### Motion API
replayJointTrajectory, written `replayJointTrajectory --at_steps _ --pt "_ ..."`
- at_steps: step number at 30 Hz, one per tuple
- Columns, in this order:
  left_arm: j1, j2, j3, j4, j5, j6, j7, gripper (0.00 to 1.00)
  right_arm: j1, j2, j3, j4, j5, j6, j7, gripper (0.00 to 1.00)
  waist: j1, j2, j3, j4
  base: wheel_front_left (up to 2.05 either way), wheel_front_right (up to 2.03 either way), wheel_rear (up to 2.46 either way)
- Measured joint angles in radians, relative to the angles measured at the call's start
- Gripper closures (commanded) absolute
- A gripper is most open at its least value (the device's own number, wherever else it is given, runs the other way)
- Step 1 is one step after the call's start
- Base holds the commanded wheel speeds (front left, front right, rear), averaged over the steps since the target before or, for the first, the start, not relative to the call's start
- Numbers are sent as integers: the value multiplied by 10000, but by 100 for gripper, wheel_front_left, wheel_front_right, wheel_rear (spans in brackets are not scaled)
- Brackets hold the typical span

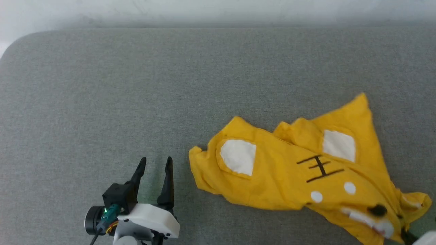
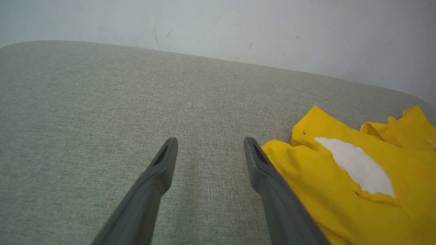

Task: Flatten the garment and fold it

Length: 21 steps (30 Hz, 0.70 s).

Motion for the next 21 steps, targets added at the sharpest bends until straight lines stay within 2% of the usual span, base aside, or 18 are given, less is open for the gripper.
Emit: replayJointTrajectory --at_steps 2,3,4,5,8,14,17,21 --pt "-3 6 -15 13 0 0 0 0 578 261 -165 -462 -337 0 278 100 0 0 72 -74 0 0 0" --pt "-4 10 -19 23 0 0 2 0 692 456 -276 -640 -439 0 268 73 0 0 97 -113 0 0 0" --pt "-10 15 -19 31 0 0 8 0 703 658 -326 -796 -552 -4 199 9 0 0 115 -153 0 0 0" --pt "-11 21 -17 38 0 0 17 0 663 798 -324 -928 -637 -10 107 0 1 0 123 -190 0 0 0" --pt "-18 82 -23 67 0 0 59 0 142 993 -238 -1411 -665 -12 -466 0 1 0 85 -263 0 0 0" --pt "-27 153 -52 44 0 0 73 0 -2067 646 167 -2006 -926 -10 -1266 0 1 0 -11 -243 0 0 0" --pt "-79 142 -123 12 0 0 104 0 -3041 345 178 -1492 -1177 -10 -1143 0 1 0 53 -141 0 0 0" --pt "-258 94 -209 2 0 -2 104 0 -3983 -6 213 -109 -1553 -12 -704 0 2 0 236 50 0 0 0"
